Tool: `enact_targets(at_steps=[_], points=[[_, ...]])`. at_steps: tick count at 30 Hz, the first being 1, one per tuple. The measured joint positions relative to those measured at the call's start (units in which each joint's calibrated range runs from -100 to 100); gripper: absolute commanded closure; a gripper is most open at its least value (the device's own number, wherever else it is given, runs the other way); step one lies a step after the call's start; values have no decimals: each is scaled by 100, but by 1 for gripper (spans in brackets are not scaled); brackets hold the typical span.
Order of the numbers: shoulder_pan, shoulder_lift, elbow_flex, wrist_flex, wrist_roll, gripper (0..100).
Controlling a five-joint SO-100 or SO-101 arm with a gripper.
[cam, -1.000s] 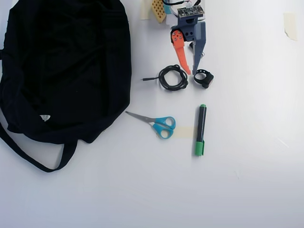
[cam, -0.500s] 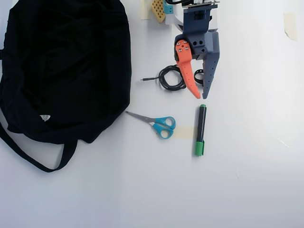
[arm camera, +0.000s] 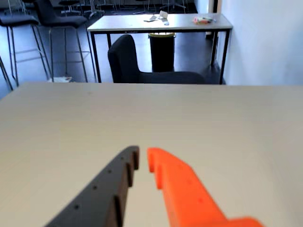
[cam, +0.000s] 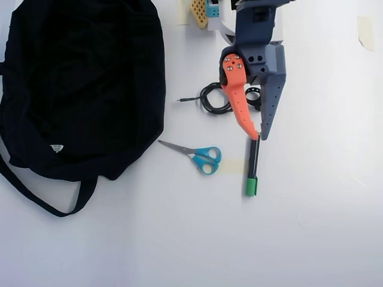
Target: Put the cable into the black bag
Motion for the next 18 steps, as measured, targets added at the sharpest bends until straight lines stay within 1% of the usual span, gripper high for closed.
enact_targets(at_steps=[18], points=[[-22, 8, 165, 0, 39, 97]])
